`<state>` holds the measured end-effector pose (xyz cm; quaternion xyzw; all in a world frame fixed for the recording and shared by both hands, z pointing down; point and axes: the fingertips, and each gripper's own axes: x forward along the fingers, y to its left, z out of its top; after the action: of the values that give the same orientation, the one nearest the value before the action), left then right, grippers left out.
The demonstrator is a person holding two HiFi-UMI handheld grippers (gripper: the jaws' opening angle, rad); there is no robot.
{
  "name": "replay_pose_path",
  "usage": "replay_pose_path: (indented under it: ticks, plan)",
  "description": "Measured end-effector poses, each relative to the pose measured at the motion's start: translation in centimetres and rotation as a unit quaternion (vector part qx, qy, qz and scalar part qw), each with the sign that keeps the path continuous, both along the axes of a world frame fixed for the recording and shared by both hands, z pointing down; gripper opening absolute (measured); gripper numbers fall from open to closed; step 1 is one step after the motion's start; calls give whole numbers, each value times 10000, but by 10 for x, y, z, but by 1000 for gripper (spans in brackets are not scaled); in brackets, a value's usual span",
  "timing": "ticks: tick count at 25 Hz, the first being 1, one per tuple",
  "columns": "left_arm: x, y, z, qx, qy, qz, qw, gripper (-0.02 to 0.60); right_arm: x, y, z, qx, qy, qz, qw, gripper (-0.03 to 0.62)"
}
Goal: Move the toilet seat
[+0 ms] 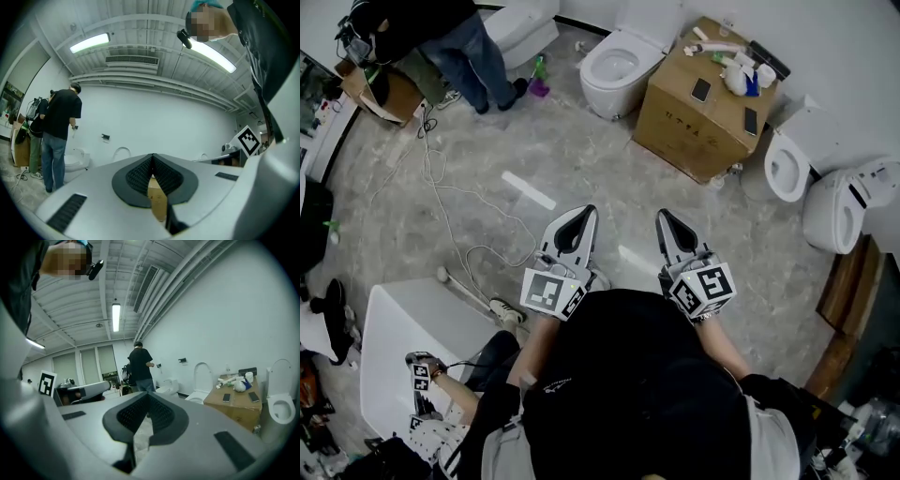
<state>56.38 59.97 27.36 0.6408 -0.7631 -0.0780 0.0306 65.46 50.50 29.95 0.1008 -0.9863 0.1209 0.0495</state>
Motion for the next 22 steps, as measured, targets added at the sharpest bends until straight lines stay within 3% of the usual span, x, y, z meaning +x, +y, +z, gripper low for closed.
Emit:
replay_pose_path:
  ticks: [8, 22]
  plan:
    - [-88, 3, 5, 18, 61, -105, 9999, 8, -84, -3, 0, 102, 6, -28, 9999, 12]
    - [-162, -40, 18, -149, 121, -129, 9997, 8, -161, -49, 20, -55, 150, -90, 9998, 12]
